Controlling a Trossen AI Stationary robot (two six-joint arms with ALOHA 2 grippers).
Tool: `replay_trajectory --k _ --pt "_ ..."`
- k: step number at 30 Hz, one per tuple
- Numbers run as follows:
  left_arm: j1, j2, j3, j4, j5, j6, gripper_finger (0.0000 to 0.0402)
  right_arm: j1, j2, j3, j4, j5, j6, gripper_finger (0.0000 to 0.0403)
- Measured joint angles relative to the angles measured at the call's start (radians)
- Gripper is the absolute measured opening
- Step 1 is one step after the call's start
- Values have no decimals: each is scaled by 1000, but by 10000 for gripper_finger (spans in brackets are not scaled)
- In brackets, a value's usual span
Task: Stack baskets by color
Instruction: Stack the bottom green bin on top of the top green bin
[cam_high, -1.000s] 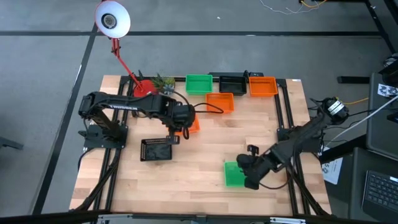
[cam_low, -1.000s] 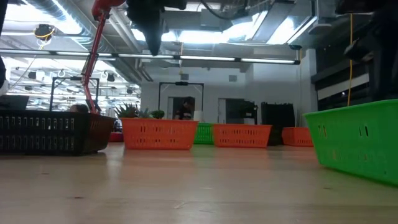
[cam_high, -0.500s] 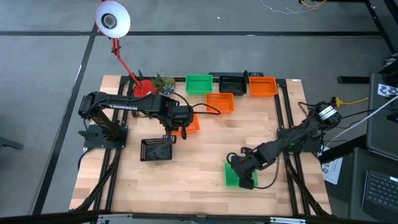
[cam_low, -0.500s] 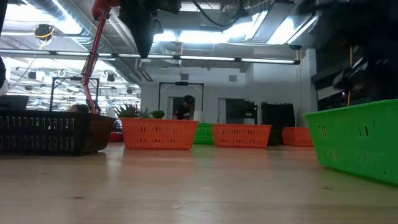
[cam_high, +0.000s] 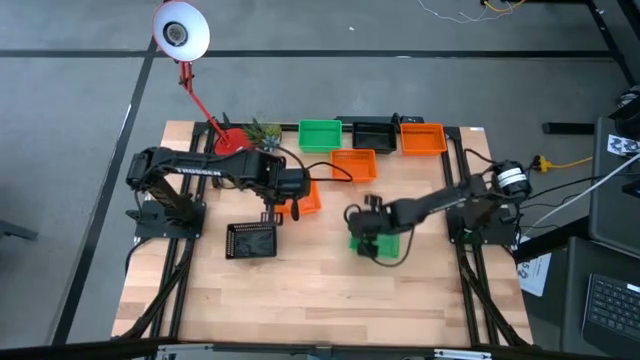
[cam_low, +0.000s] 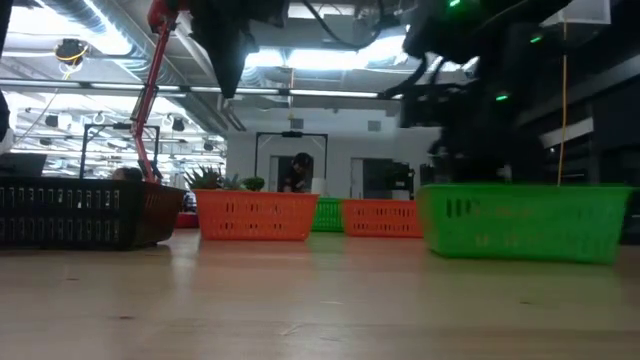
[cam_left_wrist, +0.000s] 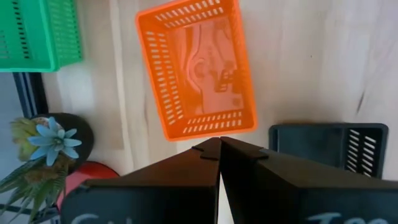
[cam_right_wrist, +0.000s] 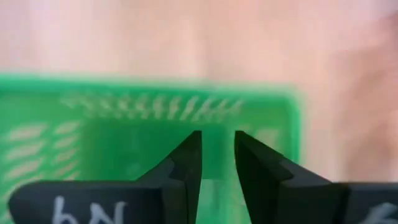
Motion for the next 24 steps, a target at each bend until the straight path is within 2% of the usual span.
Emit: replay_trajectory --k 6,9,12,15,18,20,24 --pt "13 0 0 11 -2 -5 0 -117 0 0 165 129 -184 96" --pt "21 0 0 23 -3 -7 0 -150 -2 0 301 117 -274 96" --pt "26 0 0 45 -3 -7 0 -156 -22 0 342 34 -298 96" --pt "35 0 0 96 -1 13 0 -135 -67 0 293 -73 -245 96" --pt "49 0 0 213 30 81 0 -80 -147 0 180 -163 -188 96" --pt "62 1 0 322 95 149 0 -30 -223 0 72 -154 -132 96" --pt "101 22 -35 621 314 223 0 87 -400 0 -147 -84 26 96"
